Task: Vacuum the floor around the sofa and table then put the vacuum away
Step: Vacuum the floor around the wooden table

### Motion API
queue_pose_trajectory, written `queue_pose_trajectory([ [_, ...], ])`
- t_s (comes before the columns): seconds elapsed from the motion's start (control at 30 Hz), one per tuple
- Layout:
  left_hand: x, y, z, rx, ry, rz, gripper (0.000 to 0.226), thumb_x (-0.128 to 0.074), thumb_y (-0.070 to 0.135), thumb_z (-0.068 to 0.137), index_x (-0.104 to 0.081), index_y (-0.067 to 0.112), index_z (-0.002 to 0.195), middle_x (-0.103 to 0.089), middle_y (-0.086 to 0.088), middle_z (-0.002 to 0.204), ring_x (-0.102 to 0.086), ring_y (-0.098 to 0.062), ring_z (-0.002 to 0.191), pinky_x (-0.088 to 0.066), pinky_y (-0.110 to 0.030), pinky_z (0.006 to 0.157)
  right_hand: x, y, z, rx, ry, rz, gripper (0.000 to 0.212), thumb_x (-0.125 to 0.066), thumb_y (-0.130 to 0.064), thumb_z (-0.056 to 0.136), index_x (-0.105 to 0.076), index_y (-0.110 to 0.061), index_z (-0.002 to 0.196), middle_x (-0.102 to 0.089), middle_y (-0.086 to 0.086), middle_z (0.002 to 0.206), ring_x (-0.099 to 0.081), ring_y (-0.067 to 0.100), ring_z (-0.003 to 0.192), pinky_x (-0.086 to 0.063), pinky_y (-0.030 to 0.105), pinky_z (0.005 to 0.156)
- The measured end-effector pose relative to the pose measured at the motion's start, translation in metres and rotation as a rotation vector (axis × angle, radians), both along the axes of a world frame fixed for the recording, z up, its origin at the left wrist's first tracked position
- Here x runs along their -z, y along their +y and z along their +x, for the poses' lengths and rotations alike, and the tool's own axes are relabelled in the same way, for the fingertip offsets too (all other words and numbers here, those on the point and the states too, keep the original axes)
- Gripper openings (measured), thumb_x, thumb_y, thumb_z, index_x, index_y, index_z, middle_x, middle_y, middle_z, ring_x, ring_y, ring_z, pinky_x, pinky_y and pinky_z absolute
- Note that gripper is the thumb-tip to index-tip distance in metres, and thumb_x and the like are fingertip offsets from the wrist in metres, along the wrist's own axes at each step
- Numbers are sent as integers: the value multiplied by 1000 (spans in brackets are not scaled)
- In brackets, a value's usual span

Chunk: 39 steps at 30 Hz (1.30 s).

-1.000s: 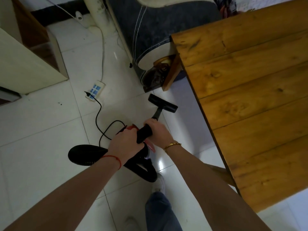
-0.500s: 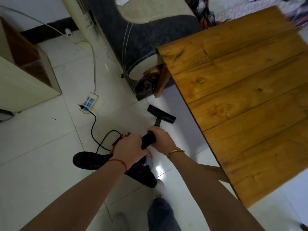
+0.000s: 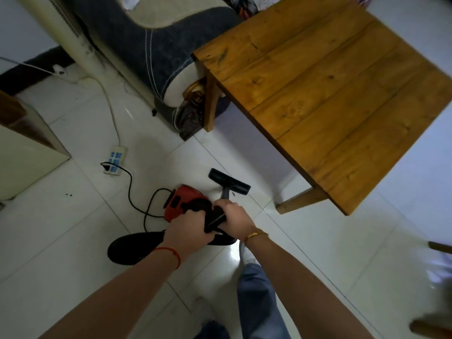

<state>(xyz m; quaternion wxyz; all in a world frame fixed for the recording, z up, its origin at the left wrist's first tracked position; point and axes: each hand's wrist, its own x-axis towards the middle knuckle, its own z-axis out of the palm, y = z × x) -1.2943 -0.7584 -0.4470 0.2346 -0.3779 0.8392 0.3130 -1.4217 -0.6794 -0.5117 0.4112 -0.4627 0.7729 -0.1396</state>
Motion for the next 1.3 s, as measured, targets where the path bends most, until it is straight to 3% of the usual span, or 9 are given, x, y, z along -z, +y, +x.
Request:
queue_pose_trajectory([
  [0.17, -1, 16, 9, 63, -12, 0, 15, -59, 32, 81, -51, 19, 83, -62, -1, 83, -63, -18, 73, -52, -31, 64, -5, 25, 12, 73, 0, 3, 38, -68, -16, 77, -58, -18, 113, -61, 4, 115, -61, 28, 99, -49, 37, 89],
  [0.43, -3, 31, -13, 106, -21, -33, 18, -58, 34, 81, -54, 18, 88, -62, 1, 83, -61, -18, 72, -46, -27, 61, 0, 44, -5, 125, -18, -16, 40, -70, -20, 76, -57, -19, 114, -60, 3, 118, -61, 27, 99, -49, 36, 90],
  [0.6, 2, 28, -43, 95, -16, -24, 15, -56, 31, 84, -47, 19, 80, -58, 1, 74, -59, -17, 65, -41, -25, 50, 9, 37, -36, 95, 6, -38, 33, -67, -18, 79, -56, -20, 110, -59, 2, 112, -62, 27, 92, -49, 32, 85],
  [1.03, 33, -12, -148, -43, 0, -30, 18, -62, 34, 82, -56, 17, 86, -61, 4, 72, -61, -10, 61, -49, -23, 53, 33, -16, -150, 7, 49, -61, 40, -71, -4, 77, -56, -12, 113, -58, 9, 119, -63, 29, 101, -52, 35, 87],
  [1.2, 42, -27, -183, -60, -18, -34, 11, -58, 26, 85, -53, 17, 84, -53, 6, 67, -48, -6, 53, -31, -19, 44, 41, -36, -182, -30, 64, -65, 37, -67, 0, 78, -55, -6, 112, -54, 11, 122, -58, 29, 107, -51, 42, 89],
  [1.3, 48, -31, -195, -73, -25, -27, 11, -58, 27, 85, -52, 17, 86, -53, 6, 68, -50, -8, 56, -33, -20, 46, 47, -42, -194, -32, 73, -63, 34, -63, -1, 81, -54, -6, 113, -53, 10, 123, -57, 28, 109, -51, 42, 89],
])
